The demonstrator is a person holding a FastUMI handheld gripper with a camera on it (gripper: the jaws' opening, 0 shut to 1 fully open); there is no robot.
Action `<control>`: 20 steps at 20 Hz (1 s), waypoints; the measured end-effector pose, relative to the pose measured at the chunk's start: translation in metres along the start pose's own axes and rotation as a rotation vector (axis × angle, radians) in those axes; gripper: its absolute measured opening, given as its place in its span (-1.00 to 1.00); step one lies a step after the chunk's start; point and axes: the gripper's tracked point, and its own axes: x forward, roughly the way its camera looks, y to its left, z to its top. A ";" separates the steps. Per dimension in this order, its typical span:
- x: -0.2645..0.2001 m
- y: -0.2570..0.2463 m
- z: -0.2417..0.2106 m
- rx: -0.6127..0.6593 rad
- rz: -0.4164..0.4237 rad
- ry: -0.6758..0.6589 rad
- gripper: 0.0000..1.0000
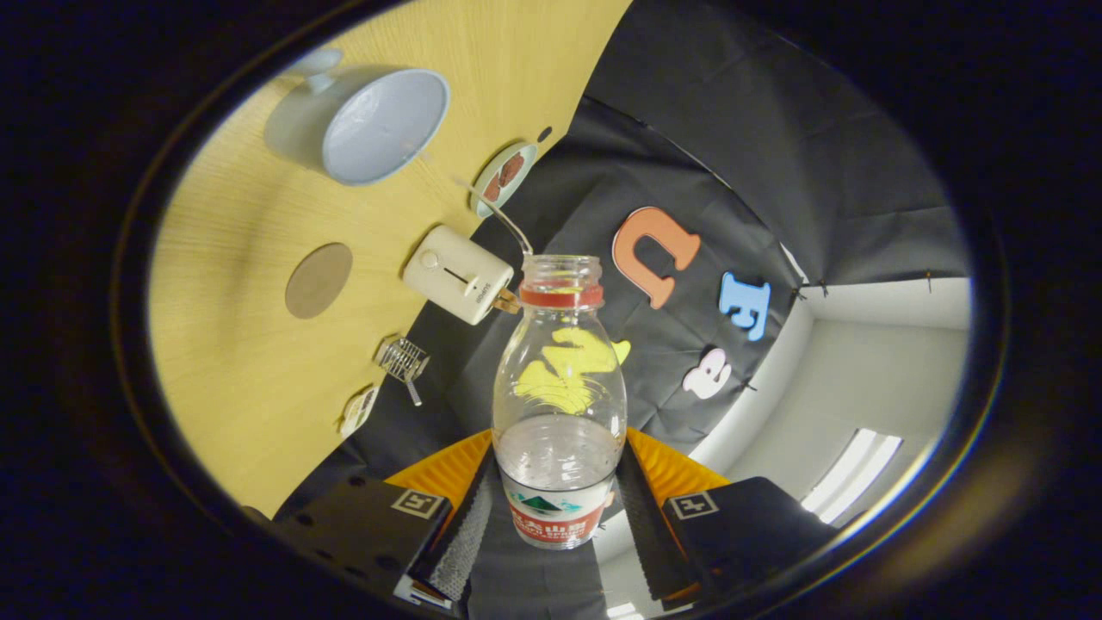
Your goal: Take the bottle from table, then pour the juice into the cup, finally place the bottle on the coaster
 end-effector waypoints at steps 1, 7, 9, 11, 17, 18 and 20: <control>0.001 -0.001 0.001 -0.005 -0.004 -0.002 0.60; -0.001 -0.011 0.008 -0.037 -0.027 -0.028 0.60; 0.000 -0.012 0.008 -0.042 -0.031 -0.029 0.59; 0.000 -0.013 0.007 -0.054 -0.035 -0.024 0.59; 0.001 -0.012 0.004 -0.072 -0.050 -0.027 0.60; 0.001 -0.012 0.003 -0.072 -0.051 -0.024 0.60; -0.001 -0.012 0.003 -0.073 -0.051 -0.026 0.60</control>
